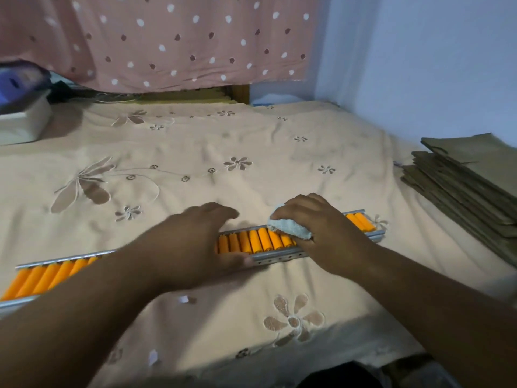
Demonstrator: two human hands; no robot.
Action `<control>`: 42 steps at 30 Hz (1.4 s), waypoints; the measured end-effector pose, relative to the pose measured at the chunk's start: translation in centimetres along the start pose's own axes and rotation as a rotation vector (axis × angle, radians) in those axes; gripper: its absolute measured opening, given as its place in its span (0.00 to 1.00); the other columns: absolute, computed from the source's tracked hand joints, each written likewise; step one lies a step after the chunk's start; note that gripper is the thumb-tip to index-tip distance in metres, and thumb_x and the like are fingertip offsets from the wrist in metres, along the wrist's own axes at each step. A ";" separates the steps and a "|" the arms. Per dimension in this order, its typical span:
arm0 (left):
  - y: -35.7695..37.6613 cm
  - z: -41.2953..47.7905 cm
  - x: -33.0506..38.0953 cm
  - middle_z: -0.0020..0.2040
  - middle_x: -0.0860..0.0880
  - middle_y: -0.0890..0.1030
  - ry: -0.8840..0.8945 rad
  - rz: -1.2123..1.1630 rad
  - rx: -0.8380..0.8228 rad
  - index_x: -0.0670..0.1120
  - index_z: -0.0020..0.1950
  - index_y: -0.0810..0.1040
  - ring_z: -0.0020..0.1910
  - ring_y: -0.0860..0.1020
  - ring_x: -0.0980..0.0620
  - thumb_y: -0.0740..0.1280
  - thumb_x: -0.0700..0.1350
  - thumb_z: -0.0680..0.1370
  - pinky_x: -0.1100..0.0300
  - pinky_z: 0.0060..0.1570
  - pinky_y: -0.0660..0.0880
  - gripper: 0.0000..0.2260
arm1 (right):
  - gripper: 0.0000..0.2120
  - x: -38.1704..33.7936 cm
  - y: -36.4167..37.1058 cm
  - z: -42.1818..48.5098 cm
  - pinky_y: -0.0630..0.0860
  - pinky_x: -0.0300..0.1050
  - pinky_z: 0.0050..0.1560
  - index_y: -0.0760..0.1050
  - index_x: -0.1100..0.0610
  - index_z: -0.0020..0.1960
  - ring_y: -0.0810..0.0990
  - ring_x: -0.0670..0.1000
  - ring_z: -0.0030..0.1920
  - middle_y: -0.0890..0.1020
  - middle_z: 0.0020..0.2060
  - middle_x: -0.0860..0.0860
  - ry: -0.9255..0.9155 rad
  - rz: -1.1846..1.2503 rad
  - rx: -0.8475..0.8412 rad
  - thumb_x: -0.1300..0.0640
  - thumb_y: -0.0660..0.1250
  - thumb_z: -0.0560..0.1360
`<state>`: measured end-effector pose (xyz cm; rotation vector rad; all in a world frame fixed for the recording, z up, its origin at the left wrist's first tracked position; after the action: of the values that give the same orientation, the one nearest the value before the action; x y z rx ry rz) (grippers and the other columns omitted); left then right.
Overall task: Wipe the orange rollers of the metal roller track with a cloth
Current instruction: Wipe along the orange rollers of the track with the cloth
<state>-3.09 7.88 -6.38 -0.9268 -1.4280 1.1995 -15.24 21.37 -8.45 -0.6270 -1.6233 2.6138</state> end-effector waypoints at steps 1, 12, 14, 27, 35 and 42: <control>0.8 1.2 1.3 0.68 0.58 0.73 0.024 0.016 -0.031 0.59 0.73 0.65 0.65 0.73 0.55 0.59 0.77 0.62 0.54 0.64 0.73 0.42 | 0.25 0.0 -0.1 0.0 0.67 0.38 0.57 0.78 0.51 0.64 0.73 0.51 0.57 0.80 0.56 0.47 0.012 0.007 -0.004 0.68 0.68 0.70; 2.8 4.1 2.1 0.40 0.53 0.78 0.047 -0.004 0.017 0.56 0.50 0.81 0.39 0.76 0.57 0.65 0.75 0.61 0.52 0.43 0.77 0.29 | 0.14 -2.0 -1.0 -2.7 0.71 0.38 0.57 0.79 0.47 0.61 0.74 0.44 0.55 0.81 0.53 0.42 -0.045 0.045 -0.227 0.55 0.74 0.76; 2.8 4.0 2.0 0.42 0.54 0.77 0.007 -0.032 0.012 0.56 0.53 0.81 0.40 0.76 0.57 0.66 0.75 0.60 0.52 0.45 0.78 0.31 | 0.14 -0.8 -3.1 -3.6 0.72 0.38 0.57 0.80 0.46 0.59 0.77 0.44 0.55 0.82 0.52 0.40 0.003 0.063 -0.189 0.52 0.75 0.75; 2.9 4.2 2.0 0.44 0.55 0.78 0.000 -0.056 -0.026 0.58 0.52 0.80 0.42 0.77 0.57 0.62 0.76 0.58 0.54 0.46 0.77 0.32 | 0.08 2.7 -3.7 -3.2 0.71 0.44 0.55 0.78 0.46 0.57 0.75 0.47 0.50 0.81 0.50 0.42 0.072 -0.127 -0.090 0.53 0.69 0.79; 2.8 4.0 1.9 0.41 0.54 0.78 -0.013 -0.044 -0.005 0.57 0.49 0.79 0.40 0.77 0.58 0.62 0.77 0.57 0.53 0.44 0.78 0.31 | 0.12 5.6 -11.9 -5.0 0.80 0.45 0.50 0.82 0.45 0.51 0.84 0.42 0.48 0.86 0.48 0.42 0.314 0.125 0.108 0.40 0.72 0.72; 2.6 3.8 2.2 0.43 0.55 0.79 -0.041 -0.006 -0.025 0.57 0.53 0.80 0.41 0.76 0.58 0.65 0.76 0.59 0.55 0.46 0.77 0.31 | 0.07 7.0 -7.8 -3.9 0.75 0.45 0.46 0.83 0.51 0.51 0.79 0.45 0.45 0.85 0.45 0.45 0.215 -0.048 0.004 0.60 0.73 0.76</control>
<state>-7.33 9.75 -8.43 -0.9193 -1.4808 1.2048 -21.97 29.82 -5.55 -0.8252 -1.5486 2.4182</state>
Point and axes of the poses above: each hand's wrist, its own z-axis towards the middle knuckle, its own y-axis out of the palm, x = y × z, the point moved 8 cm from there along z, towards the middle knuckle
